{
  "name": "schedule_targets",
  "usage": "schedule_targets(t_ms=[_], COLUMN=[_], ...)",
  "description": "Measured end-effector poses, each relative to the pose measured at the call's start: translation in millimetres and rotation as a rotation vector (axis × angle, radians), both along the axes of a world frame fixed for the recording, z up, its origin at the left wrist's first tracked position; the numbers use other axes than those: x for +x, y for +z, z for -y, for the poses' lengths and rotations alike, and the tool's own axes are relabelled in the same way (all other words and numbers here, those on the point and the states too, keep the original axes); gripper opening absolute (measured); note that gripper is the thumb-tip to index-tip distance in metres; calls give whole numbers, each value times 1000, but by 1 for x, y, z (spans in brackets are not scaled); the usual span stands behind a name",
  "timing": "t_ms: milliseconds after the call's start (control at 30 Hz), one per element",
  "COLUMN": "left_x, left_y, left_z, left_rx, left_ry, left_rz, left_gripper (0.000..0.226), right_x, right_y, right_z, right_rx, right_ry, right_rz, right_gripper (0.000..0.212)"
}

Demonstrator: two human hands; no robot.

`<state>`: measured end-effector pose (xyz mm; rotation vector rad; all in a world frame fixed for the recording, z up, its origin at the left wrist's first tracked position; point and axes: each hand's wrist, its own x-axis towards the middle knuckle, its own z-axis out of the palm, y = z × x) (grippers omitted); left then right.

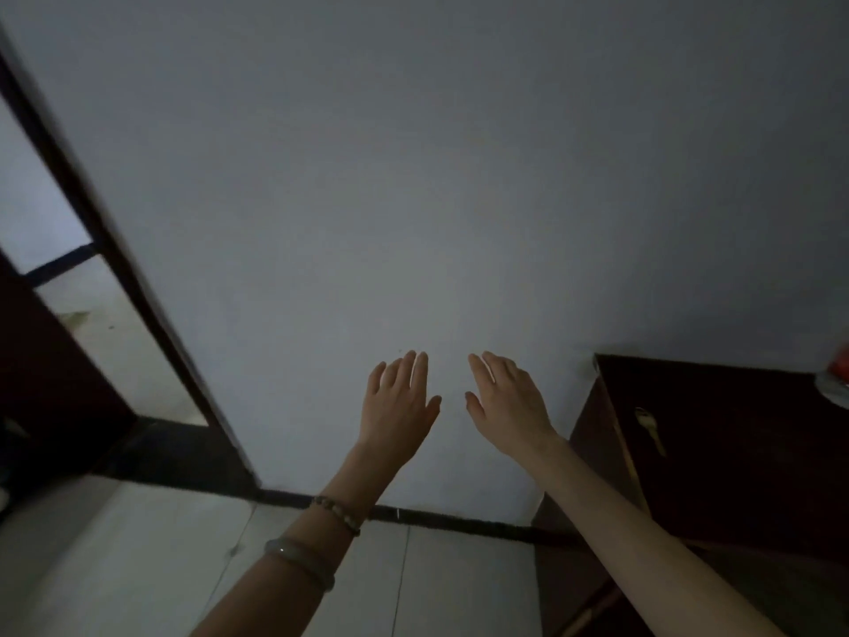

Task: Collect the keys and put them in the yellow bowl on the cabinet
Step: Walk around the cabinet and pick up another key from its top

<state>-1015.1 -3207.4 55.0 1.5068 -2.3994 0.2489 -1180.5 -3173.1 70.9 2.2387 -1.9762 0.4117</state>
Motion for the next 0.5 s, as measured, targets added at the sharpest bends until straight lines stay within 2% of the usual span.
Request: schedule_targets(t_ms=[233, 500], left_x=[-21, -90], left_y=[-8, -21], left_z=[52, 71], left_rx=[28, 69], left_ry=[-267, -553], left_rz=[28, -18], left_gripper=[62, 60], right_x=[-6, -49], right_y=[-3, -6], right_z=[11, -15], right_rx=[-15, -68], right_ry=[-228, -492], right_rz=[16, 46], right_gripper=[52, 46])
